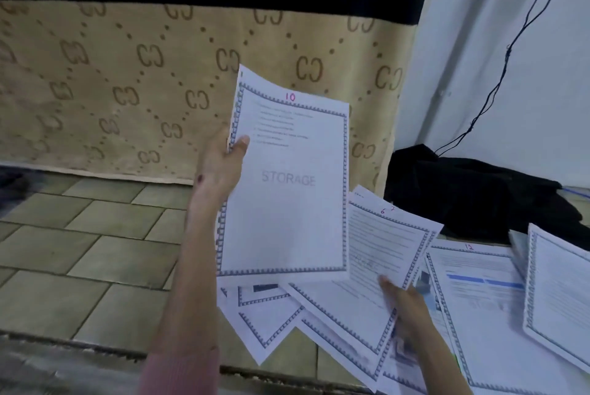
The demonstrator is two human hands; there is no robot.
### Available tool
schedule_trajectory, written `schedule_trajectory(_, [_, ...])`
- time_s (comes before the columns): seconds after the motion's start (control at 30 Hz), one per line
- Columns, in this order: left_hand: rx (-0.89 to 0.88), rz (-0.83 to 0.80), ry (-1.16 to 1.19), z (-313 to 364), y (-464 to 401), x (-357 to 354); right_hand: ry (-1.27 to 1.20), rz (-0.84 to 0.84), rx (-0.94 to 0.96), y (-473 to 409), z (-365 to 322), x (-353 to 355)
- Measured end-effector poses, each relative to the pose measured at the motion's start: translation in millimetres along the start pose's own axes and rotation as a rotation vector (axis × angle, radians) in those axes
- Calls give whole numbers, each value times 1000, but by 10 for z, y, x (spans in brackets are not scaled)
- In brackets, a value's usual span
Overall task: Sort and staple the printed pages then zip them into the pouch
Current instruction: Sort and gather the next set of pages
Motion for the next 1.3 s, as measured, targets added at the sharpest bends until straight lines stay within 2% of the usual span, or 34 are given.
schedule_trajectory(0.1, [166,-189,79,-564,-37,-398,137,84,168,53,-236,173])
schedule_trajectory(0.17, [297,-329,193,-878,78,-650,167,77,271,100,-455,281])
schedule_trajectory(0.27, [446,-469,200,-1271,315,-900,294,50,458,189,-910,404])
schedule_trajectory(0.4, [642,-449,288,-1560,528,-1040,374,-15,748,443,-1583,465])
schedule_trajectory(0.5, [713,-471,289,-1626,593,-1125,241,-152,874,666,-1966,455])
schedule_trajectory(0.6, [737,-520,304,-1705,609,-1198,99,-356,835,757,-2049,276])
schedule_trajectory(0.7, [751,-519,350,-1698,638,-1247,84,-428,663,630,-1666,-64])
schedule_trajectory(0.83, [800,-526,453,-1699,683,-1299,329,-389,359,199,-739,-381])
schedule_trajectory(0.9, [852,-554,545,-1723,687,-1319,439,-315,297,29,-358,-422])
schedule_trajectory(0.97, [874,-579,544,-1762,698,-1342,503,-298,307,-69,-118,-446])
schedule_trajectory(1.03, [766,-623,460,-1675,709,-1312,582,-321,340,-109,-39,-476])
schedule_trajectory(1.1, [673,-614,291,-1867,662,-1351,645,-376,368,-87,-54,-517])
schedule_trajectory(1.17, [588,-612,274,-1843,654,-1330,648,-371,448,-16,-170,-543])
schedule_trajectory(1.23, [544,-628,410,-1658,654,-1274,545,-347,539,72,-369,-540])
schedule_trajectory(1.3, [507,-659,531,-1466,608,-1188,290,-406,410,102,-537,-526])
Point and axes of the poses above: each hand's wrist, its own y-axis away from the middle knuckle, its own x-axis out of the back of the hand, z = x × y, the point moved 4 cm from there along -y, towards the middle knuckle, and after that the axes turned 10 degrees about -y, right-handed, at the moved point
